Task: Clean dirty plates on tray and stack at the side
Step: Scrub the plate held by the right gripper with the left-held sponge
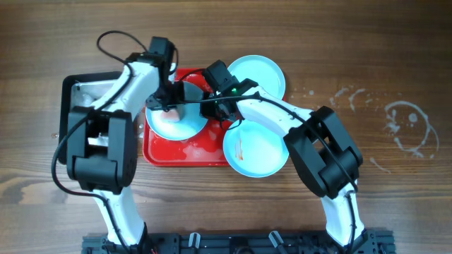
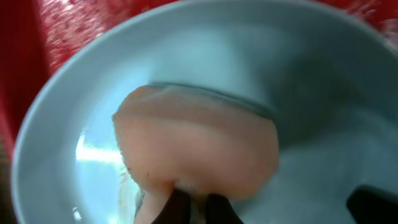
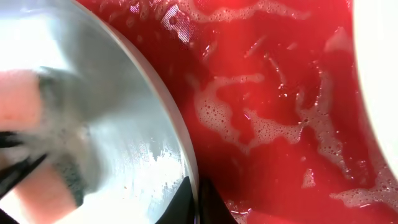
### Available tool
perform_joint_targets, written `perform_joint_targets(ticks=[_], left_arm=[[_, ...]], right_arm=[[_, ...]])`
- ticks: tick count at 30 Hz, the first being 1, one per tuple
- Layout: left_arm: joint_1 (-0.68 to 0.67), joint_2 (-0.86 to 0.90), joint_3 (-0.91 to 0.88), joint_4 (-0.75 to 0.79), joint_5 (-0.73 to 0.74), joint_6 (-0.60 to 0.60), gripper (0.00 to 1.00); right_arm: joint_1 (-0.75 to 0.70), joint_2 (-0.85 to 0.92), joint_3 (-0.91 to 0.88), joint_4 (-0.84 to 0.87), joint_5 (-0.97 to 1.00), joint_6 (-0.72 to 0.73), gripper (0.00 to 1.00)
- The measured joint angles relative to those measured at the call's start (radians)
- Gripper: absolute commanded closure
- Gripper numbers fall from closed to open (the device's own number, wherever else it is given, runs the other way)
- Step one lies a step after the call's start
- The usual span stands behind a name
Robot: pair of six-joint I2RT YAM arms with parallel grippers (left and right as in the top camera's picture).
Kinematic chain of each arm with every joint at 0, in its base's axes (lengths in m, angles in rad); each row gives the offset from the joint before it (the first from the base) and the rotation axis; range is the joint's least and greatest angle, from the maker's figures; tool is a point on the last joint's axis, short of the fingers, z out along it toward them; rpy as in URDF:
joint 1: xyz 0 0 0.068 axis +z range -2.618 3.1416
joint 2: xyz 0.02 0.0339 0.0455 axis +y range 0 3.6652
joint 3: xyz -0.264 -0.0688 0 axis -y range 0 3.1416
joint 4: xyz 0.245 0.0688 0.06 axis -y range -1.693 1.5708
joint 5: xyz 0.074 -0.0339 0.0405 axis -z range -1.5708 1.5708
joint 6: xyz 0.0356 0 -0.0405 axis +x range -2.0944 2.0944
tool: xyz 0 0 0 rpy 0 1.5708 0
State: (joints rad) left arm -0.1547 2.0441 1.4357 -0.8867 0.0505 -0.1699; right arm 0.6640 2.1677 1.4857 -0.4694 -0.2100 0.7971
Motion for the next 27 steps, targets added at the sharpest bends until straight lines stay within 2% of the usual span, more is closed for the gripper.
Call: perform_joint_targets(ticks=[4, 9, 15, 18, 23, 27], left_arm=[[0.079, 0.0, 0.0, -0.011, -0.047, -0.043, 0.96], [0.089, 0.0, -0.001, 0.013, -0.083, -0.088, 0.96], [0.031, 0.013, -0.004, 0.21, 0.008, -0.043, 0.96], [-0.035, 0.021, -0.004, 0.254, 0.049, -0.006, 0.96], [-0.068, 0.021, 0.004, 0.151, 0.055, 0.027, 0.96], [-0.048, 0.019, 0.018, -0.058, 0.018, 0.003, 0.96]], right_arm=[[0.0, 0.0, 0.0, 0.003, -0.001, 0.0, 0.96], [0.002, 0.006, 0.002, 0.019, -0.013, 0.004, 0.96], [-0.002, 0.006, 0.002, 0.018, -0.014, 0.027, 0.96], [-0.002, 0.006, 0.002, 0.018, -0.014, 0.029, 0.96], [-0.004, 0.006, 0.002, 0.013, -0.017, 0.023, 0.96], [-0.002, 0.006, 0.002, 0.011, -0.023, 0.013, 0.96]])
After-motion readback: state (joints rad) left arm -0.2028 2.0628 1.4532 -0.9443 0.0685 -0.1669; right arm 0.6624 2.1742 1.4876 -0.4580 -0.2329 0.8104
